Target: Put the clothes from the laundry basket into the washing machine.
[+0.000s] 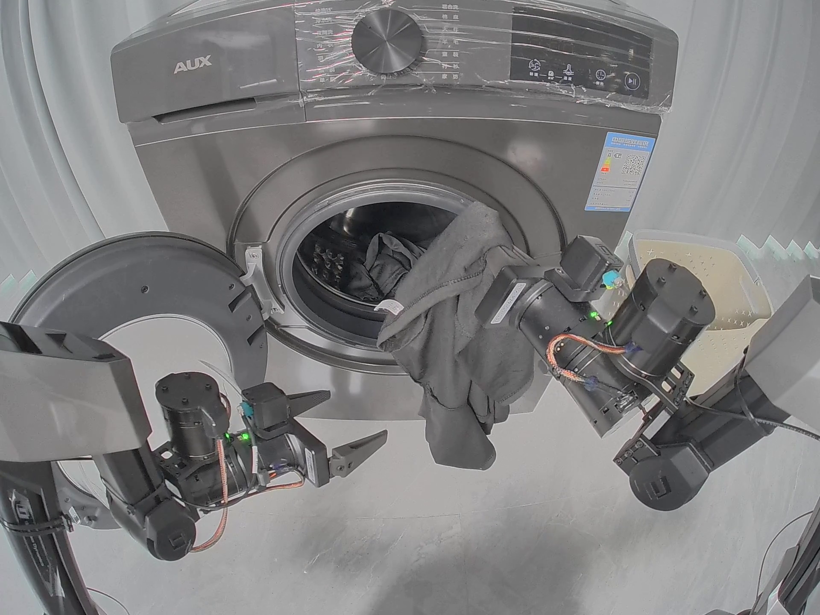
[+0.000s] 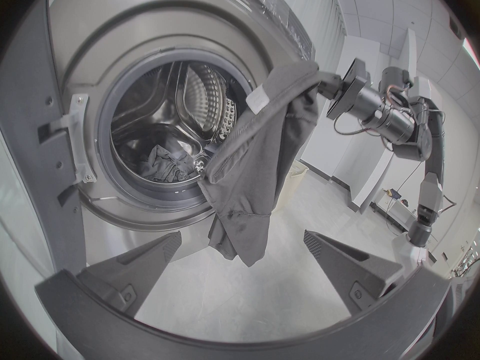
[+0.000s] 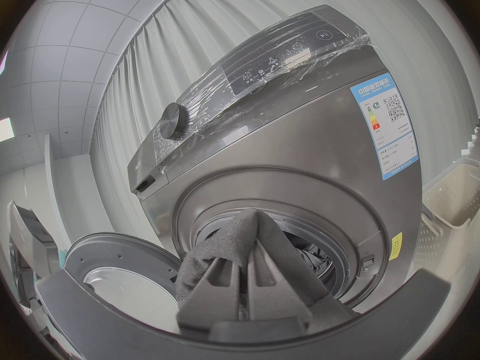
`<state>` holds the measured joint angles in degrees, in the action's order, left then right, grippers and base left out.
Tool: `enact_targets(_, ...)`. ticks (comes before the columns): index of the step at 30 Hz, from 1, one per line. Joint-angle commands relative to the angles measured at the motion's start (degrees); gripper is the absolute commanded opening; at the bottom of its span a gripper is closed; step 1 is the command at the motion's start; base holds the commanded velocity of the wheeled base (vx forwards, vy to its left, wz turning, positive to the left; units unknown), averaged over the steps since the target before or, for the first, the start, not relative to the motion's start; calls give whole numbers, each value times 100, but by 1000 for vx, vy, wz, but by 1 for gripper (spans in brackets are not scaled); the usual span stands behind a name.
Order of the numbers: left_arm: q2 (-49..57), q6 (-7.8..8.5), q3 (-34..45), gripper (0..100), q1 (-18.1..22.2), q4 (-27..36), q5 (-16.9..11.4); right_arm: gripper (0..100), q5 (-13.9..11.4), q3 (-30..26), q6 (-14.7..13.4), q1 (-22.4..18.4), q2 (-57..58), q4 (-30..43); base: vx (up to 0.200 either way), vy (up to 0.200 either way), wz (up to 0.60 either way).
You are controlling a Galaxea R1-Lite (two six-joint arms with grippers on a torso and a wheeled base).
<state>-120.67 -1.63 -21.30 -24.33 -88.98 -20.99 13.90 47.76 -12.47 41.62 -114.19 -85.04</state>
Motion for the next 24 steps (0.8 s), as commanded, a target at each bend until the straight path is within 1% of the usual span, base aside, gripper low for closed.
enact_targets(1, -642, 58, -419, 100, -1, -5, 7, 0, -10, 23, -1, 83, 37, -21, 0, 0, 0)
enact_targets(4, -852, 49, -762, 100, -10, 3, -10, 0, -10, -30, -10, 180, 72, -83, 0, 0, 0)
enact_targets(9, -1151, 49, -1272, 100, -19, 3, 51, 0, -1, -153, -19, 312, 125, -100, 0, 0, 0)
enact_targets(13, -1397, 40, -1720, 100, -1, 3, 95, 0, 17, -355, -19, 426, 257, -144, 0, 0, 0)
enact_targets(15, -1468, 40, -1825, 100, 7, -5, 130, 0, 17, -434, -19, 452, 310, -179, 0, 0, 0)
enact_targets(17, -1556, 40, -1984, 100, 16, -5, 280, 0, 17, -549, -19, 496, 406, -188, 0, 0, 0)
enact_targets(19, -1617, 32, -2107, 100, 16, -5, 368, 0, -1, -645, -19, 496, 494, -188, 0, 0, 0)
enact_targets(24, -1608, 23, -2168, 100, 51, -5, 385, 0, -19, -892, -19, 531, 670, -215, 0, 0, 0)
